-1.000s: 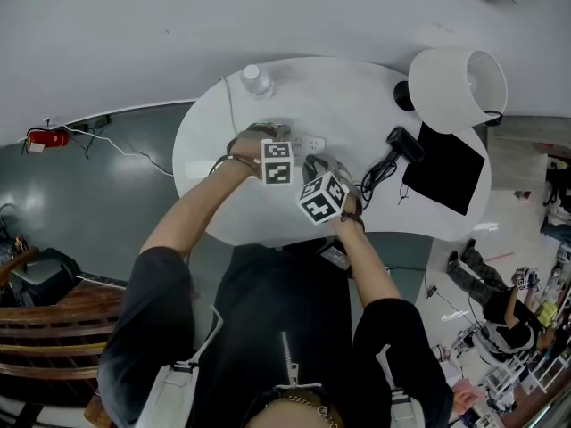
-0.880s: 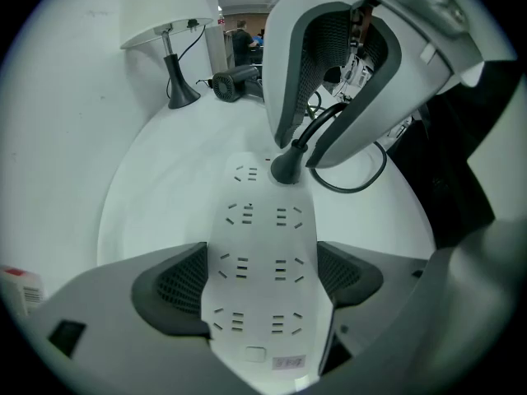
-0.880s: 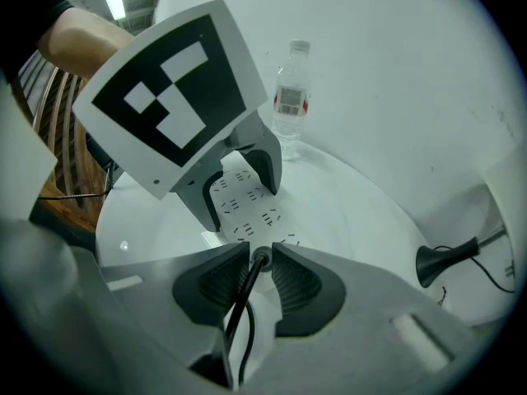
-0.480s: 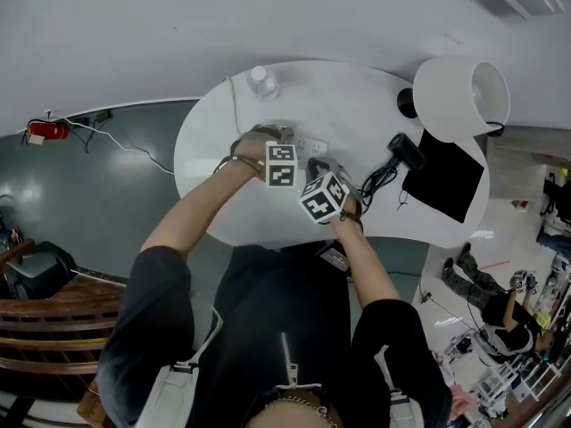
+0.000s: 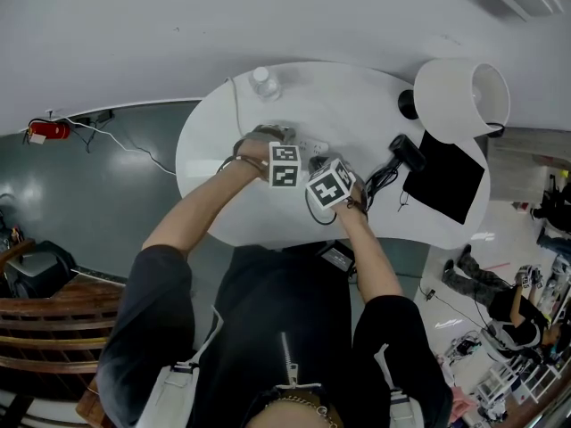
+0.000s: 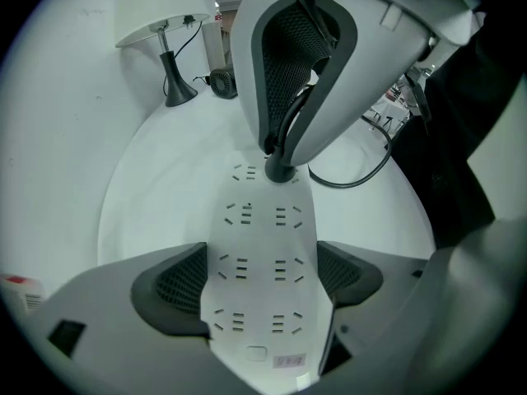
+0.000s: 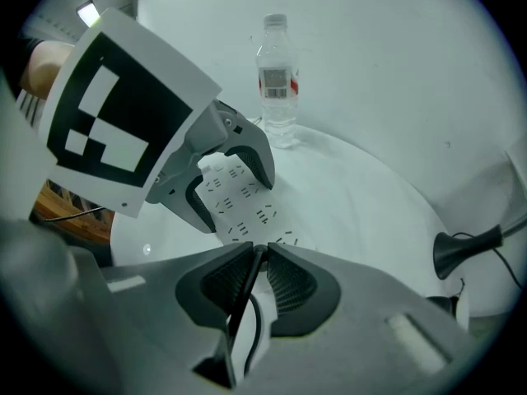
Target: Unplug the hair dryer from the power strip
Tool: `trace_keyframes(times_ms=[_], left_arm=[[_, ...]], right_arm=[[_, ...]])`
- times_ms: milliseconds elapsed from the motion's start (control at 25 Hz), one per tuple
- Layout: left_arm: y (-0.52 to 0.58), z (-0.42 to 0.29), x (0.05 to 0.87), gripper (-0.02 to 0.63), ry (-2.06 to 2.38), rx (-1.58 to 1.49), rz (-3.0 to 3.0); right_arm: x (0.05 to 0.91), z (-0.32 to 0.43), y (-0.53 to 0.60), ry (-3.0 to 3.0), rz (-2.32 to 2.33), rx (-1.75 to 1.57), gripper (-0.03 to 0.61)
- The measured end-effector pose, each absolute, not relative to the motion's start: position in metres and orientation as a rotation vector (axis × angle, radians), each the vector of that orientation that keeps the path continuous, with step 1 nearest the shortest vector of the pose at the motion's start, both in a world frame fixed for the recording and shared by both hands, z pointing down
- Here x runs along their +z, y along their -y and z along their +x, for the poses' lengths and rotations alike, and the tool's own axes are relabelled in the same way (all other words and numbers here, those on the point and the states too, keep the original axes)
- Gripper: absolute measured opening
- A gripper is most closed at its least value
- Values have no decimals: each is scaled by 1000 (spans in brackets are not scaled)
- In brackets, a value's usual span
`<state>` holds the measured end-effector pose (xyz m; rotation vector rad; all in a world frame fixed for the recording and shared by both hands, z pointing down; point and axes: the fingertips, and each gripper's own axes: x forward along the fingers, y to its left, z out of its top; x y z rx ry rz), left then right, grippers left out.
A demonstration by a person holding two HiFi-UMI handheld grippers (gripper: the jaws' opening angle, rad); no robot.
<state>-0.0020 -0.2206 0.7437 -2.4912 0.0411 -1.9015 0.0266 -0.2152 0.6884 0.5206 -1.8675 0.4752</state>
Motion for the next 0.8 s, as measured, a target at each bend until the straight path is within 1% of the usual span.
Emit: trace_keyframes(times_ms=[320, 800], left_arm=[[221, -2, 744, 400, -42, -1916, -2481], [221, -2, 745, 400, -39, -1918, -2479]], right_arm=[[688, 28, 208, 1862, 547, 409, 52], [687, 29, 210, 1858, 525, 445, 52]])
